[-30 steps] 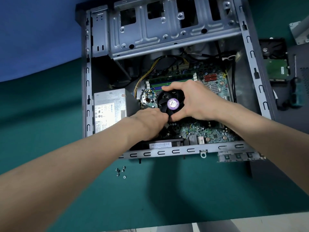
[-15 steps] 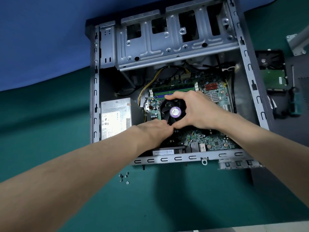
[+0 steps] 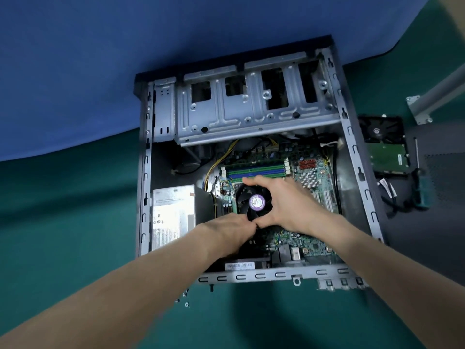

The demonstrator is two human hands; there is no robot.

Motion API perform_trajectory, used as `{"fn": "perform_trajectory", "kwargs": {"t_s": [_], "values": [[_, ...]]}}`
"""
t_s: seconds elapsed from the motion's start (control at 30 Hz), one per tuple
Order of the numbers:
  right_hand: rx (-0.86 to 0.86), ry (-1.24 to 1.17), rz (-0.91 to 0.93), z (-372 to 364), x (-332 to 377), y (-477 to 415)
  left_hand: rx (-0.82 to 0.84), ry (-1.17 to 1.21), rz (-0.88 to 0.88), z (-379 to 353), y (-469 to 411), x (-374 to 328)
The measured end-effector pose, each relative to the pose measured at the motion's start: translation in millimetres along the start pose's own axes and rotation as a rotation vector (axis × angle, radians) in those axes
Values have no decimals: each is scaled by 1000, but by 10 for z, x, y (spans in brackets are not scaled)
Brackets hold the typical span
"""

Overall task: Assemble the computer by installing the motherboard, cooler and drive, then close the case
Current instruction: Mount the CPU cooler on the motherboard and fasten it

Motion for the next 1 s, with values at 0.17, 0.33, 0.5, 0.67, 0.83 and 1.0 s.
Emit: {"fn": "perform_trajectory", "kwargs": {"t_s": [0.17,0.33,0.5,0.67,0.83,1.0], "values": [[22,13,-42,-6,-6,36,134,-247,-21,-58,-87,-131],[51,14,-69,-23,11,48,165,-348,-55,-79,-91,-174],[38,24,-87,-59,-28,15,160,-458,-168,-111,-62,-176],[50,19,-107,-57,-21,38,135,-495,-161,-98,-17,-214],[52,22,-137,-35,26,51,99,-603,-183,-41,69,-246],[49,12,-142,-36,31,54,57,-501,-171,22,104,-255]]}}
Point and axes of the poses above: each hand's wrist, its own y-axis away from the middle knuckle, its own z-axis out of the back of the hand, x = y × z, the point moved 6 cm from there along -y, towards the middle knuckle, and after that the axes turned 6 degrees about x, right-handed, at the moved point
